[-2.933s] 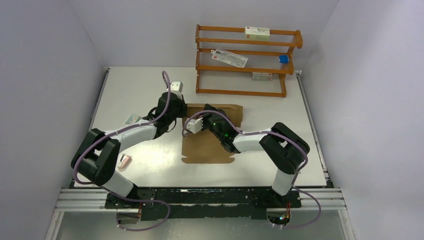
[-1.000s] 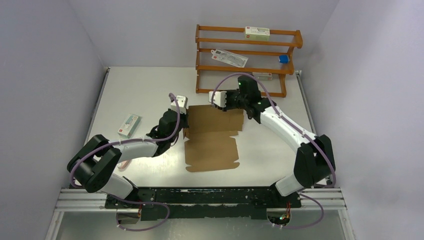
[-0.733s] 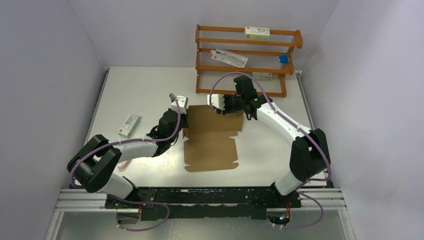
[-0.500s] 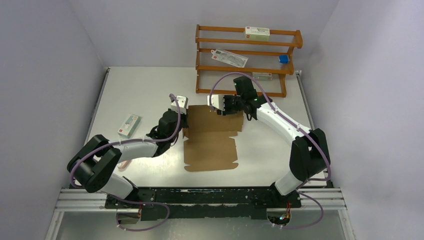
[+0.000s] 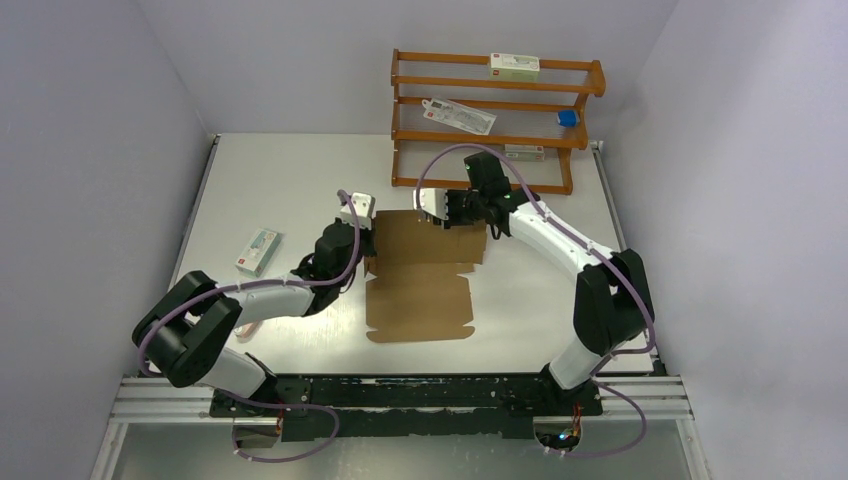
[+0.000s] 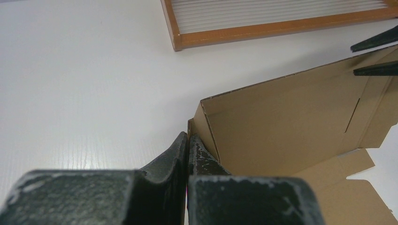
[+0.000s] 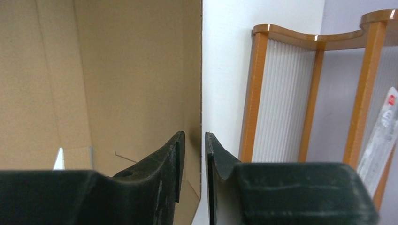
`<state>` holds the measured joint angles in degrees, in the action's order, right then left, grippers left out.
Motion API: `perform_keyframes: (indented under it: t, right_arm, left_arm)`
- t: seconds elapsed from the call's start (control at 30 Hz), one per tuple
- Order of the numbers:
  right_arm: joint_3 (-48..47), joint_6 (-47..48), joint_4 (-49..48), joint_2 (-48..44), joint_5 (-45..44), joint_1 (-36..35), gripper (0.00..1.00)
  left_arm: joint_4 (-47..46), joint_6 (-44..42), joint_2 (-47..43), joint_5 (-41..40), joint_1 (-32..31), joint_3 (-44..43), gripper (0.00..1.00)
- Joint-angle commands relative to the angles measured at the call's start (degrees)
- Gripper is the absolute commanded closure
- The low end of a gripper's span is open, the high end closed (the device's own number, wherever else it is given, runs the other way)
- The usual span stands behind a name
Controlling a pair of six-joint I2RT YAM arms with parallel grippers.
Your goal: Fold the paper box
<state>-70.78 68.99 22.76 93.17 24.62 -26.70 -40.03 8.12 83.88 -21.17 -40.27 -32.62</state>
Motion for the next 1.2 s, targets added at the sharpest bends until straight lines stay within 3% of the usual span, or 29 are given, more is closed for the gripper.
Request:
perform_keyframes:
  t: [0.0, 0.17, 0.3, 0.67, 1.07, 1.17]
  right_arm:
    - [-1.54, 0.41, 2.24, 1.07, 0.44, 0.33, 0.77]
    - [2.29, 0.44, -1.07, -2.14, -2.79, -1.05, 0.96]
    - [8.23, 0.63, -7.71, -7.26, -8.78, -4.49, 1.0]
    - [23.85, 4.59, -25.47, -16.78, -26.32, -13.79, 1.0]
    - [35.96, 7.82, -38.58, -20.18, -41.72, -22.72, 1.0]
    - [37.89, 8.74, -40.74, -20.69, -43.56, -24.11, 1.0]
  left_arm:
    - [-3.73, -1.94, 0.2, 1.11, 0.34, 0.17, 0.95]
    - [-6.98, -2.49, 2.74, 2.87, 1.1, -0.61, 0.95]
    - [-11.0, -3.46, 4.87, 4.9, 1.4, -1.04, 0.95]
    - [-20.62, -3.81, 9.85, 9.13, 1.78, -0.04, 0.91]
    - [-25.43, 0.29, 5.49, 10.29, 2.88, 7.81, 0.72]
    - [-25.33, 1.2, 2.72, 10.51, 3.89, 9.55, 0.63]
